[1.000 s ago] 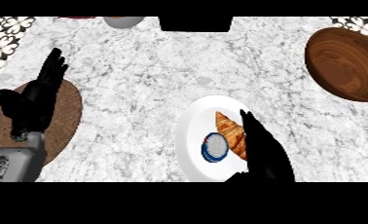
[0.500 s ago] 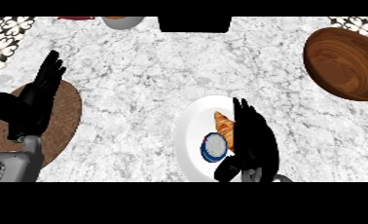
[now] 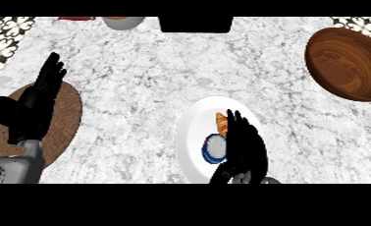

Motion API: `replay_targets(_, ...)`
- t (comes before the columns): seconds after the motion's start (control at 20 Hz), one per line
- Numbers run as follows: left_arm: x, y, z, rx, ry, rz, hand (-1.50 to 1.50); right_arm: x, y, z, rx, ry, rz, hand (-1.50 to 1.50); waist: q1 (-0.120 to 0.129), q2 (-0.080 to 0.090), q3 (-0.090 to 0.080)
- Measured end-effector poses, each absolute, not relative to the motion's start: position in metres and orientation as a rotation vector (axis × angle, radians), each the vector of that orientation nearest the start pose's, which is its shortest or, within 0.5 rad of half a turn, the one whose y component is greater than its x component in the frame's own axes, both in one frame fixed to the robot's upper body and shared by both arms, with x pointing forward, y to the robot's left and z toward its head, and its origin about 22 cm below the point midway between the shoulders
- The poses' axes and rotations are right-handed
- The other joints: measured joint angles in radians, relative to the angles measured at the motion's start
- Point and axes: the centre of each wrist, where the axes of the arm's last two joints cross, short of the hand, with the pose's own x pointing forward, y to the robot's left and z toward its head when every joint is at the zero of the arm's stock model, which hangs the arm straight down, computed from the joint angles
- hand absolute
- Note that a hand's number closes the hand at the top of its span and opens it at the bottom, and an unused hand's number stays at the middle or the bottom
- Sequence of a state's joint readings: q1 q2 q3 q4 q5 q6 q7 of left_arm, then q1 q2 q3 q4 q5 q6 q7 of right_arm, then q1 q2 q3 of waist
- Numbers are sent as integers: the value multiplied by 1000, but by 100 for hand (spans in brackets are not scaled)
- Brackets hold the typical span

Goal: Pick the can from the plate and place it in the bowl

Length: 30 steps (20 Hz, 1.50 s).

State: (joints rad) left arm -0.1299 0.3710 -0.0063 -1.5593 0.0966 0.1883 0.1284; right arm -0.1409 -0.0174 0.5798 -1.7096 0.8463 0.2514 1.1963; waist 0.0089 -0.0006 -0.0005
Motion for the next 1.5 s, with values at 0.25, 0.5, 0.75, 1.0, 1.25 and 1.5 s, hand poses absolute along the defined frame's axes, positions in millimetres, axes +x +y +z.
replay_targets(0.25,278,303,57,328,-1568,-71,0,221,-84,43,-757,-715,889,-150,-5,1,0)
replay_targets(0.5,277,302,52,325,-1571,-73,0,230,-83,37,-769,-709,879,-150,-5,1,0)
replay_targets(0.75,281,299,54,327,-1571,-70,0,238,-82,29,-735,-695,872,150,-4,-3,-3)
replay_targets(1.0,275,302,56,321,-1572,-68,0,249,-86,23,-741,-716,876,150,-8,-10,-9)
replay_targets(1.25,271,307,56,321,-1574,-77,0,263,-85,20,-761,-732,865,150,-7,-13,-11)
replay_targets(1.5,273,304,57,321,-1572,-73,0,258,-79,18,-828,-768,856,150,-9,-12,-7)
